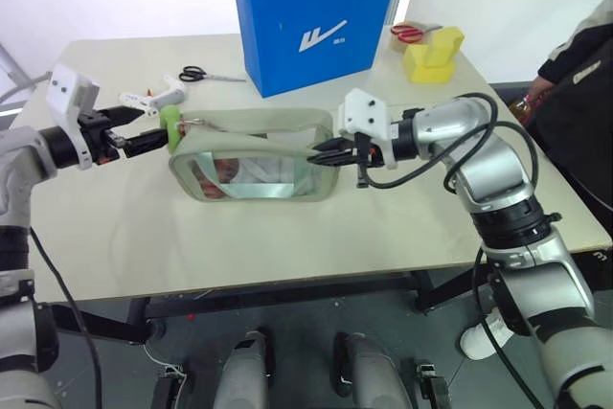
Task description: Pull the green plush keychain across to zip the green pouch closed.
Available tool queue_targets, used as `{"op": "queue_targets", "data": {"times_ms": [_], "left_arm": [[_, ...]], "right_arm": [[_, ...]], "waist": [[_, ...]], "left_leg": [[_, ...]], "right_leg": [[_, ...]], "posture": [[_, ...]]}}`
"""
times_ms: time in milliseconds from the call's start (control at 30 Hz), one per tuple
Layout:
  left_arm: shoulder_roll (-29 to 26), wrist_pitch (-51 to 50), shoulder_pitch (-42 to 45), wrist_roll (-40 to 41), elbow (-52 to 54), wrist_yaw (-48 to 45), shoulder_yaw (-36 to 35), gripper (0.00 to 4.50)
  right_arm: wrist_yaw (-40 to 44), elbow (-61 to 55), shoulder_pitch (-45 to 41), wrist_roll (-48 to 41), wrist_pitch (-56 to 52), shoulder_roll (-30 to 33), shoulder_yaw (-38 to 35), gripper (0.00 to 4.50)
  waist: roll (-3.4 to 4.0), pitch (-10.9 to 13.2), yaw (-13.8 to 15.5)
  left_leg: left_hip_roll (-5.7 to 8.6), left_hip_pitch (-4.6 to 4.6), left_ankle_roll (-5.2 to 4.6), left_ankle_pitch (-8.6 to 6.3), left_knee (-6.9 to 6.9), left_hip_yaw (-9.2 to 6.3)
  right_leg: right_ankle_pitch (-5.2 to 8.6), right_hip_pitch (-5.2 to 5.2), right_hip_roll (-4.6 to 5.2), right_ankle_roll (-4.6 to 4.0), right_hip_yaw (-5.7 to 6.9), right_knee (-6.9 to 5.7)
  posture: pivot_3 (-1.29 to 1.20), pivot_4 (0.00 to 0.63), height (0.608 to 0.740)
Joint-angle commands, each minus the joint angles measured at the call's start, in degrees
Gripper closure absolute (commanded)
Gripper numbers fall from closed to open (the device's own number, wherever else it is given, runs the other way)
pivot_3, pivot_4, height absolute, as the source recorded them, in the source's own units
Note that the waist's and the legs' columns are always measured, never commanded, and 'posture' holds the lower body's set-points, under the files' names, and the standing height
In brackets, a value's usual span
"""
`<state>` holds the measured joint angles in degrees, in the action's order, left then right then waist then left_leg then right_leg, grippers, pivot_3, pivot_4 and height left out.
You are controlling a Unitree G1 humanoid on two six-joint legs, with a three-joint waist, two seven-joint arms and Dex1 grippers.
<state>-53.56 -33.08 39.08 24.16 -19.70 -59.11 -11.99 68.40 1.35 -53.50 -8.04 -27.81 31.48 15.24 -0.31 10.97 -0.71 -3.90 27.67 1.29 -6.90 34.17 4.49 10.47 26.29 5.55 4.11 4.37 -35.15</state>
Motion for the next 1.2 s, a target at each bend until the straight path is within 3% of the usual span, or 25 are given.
{"op": "queue_targets", "data": {"times_ms": [33, 133, 367, 633, 833, 1200], "left_arm": [[0.5, 1.8, 1.0, -0.8, -0.6, -0.3, 0.4, 0.0], [2.0, 3.0, 1.4, -1.8, -2.0, 0.5, 1.0, 0.83], [2.2, 2.6, 2.2, -1.4, -2.3, -0.4, 1.0, 4.39], [-2.6, -7.4, 9.7, 4.7, -2.4, -5.0, -2.4, 4.46], [-5.8, -11.8, 9.1, 6.0, 6.9, -11.6, 3.3, 4.46], [2.9, -2.3, 12.7, -2.5, 3.6, -3.9, 8.8, 4.46]], "right_arm": [[-0.1, -0.8, -1.2, -0.2, -0.1, -0.4, 0.5, 4.41], [-0.1, -0.7, -1.4, -0.1, -0.1, -0.3, 0.6, 4.5], [-0.1, -0.9, -1.6, -0.1, -0.3, 0.0, 0.6, 4.5], [-0.9, -0.6, -1.3, 0.2, 0.2, -0.4, 0.6, 4.5], [-2.1, 2.5, -2.6, 1.0, 2.1, -1.4, 0.4, 4.5], [-2.8, 2.1, -2.0, 1.0, 2.3, -2.1, 0.5, 4.5]], "waist": [[0.0, 0.0, 0.0], [0.0, 0.0, 0.0], [-0.01, 0.0, 0.0], [-0.05, 0.0, 0.0], [-0.05, 0.0, -0.1], [-0.05, 0.0, 0.0]], "left_leg": [[0.0, 0.0, 0.0, 0.0, 0.0, 0.0], [0.0, -0.02, 0.0, 0.0, 0.0, 0.0], [0.0, -0.01, 0.0, 0.0, 0.01, 0.0], [0.0, 0.0, 0.0, 0.0, 0.03, -0.01], [0.0, -0.03, 0.0, 0.0, 0.01, 0.0], [0.0, -0.07, -0.02, 0.01, 0.02, 0.0]], "right_leg": [[0.0, 0.0, 0.0, 0.0, 0.0, 0.0], [0.0, -0.03, 0.0, 0.0, 0.0, 0.0], [0.0, -0.03, 0.0, 0.01, 0.0, 0.0], [0.0, -0.02, 0.0, 0.01, 0.0, 0.0], [0.02, -0.04, 0.0, 0.02, -0.01, 0.01], [0.0, -0.08, 0.0, 0.01, -0.03, -0.02]], "posture": [[0.0, 0.15, 0.74], [0.0, 0.15, 0.74], [0.0, 0.15, 0.74], [0.0, 0.15, 0.74], [0.0, 0.15, 0.74], [0.0, 0.15, 0.74]]}}
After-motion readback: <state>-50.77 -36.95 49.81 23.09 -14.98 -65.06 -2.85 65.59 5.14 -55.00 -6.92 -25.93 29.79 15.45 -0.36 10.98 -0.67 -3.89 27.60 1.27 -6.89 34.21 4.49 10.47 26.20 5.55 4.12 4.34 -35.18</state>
